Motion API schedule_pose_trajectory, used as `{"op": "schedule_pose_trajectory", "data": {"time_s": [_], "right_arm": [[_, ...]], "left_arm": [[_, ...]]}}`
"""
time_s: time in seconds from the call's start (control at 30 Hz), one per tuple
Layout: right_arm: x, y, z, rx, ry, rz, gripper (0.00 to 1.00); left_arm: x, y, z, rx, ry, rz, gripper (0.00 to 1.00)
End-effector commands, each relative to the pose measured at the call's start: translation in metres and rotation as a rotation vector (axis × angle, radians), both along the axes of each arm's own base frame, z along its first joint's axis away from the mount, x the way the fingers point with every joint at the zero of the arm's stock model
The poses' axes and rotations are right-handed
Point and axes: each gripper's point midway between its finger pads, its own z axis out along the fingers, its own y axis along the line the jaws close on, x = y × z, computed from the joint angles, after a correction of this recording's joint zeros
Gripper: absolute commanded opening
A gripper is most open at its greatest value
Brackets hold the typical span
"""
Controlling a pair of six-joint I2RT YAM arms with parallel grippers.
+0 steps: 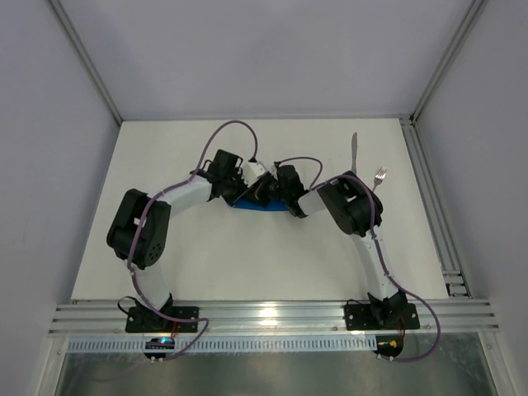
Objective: Fold the napkin into a case and place the utensils inside
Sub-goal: Grasp the top corner of the smaller rectangle folded napkin from the folded napkin.
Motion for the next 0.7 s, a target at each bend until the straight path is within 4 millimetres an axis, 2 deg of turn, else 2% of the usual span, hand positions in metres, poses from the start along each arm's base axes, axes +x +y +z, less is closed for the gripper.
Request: {"op": "schedule_pose_trajectory", "data": {"time_s": [0.0, 0.17, 0.37, 0.43, 0.47, 0.53, 0.6, 0.63, 0.67], "right_arm": [[0.019, 0.008, 0.009, 0.028, -0.042, -0.068, 0.04], [0.031, 0.011, 0.012, 0.048, -0.036, -0.117, 0.04], [0.043, 0.021, 0.029, 0.095, -0.066, -0.120, 0.04], [0.041, 0.019, 0.031, 0.093, -0.066, -0.108, 0.06], [0.039, 0.014, 0.028, 0.082, -0.067, -0.104, 0.10], [0.032, 0.009, 0.037, 0.061, -0.089, -0.074, 0.13], [0.024, 0.001, 0.032, -0.024, -0.124, -0.020, 0.16], [0.023, 0.000, 0.045, -0.035, -0.158, -0.004, 0.16], [0.019, -0.002, 0.044, -0.053, -0.171, 0.013, 0.16]], "left_arm": [[-0.009, -0.015, 0.020, -0.075, -0.008, -0.056, 0.00], [-0.016, -0.013, 0.013, -0.062, 0.019, -0.081, 0.00], [-0.016, -0.006, -0.001, -0.012, 0.055, -0.069, 0.00], [-0.013, 0.001, -0.006, 0.014, 0.051, -0.047, 0.00], [-0.013, 0.005, -0.009, 0.026, 0.051, -0.037, 0.00], [-0.007, 0.017, -0.014, 0.055, 0.048, -0.007, 0.00], [-0.003, 0.025, -0.018, 0.071, 0.054, 0.011, 0.00], [-0.003, 0.027, -0.020, 0.074, 0.063, 0.016, 0.00], [-0.006, 0.028, -0.025, 0.080, 0.081, 0.015, 0.00]]}}
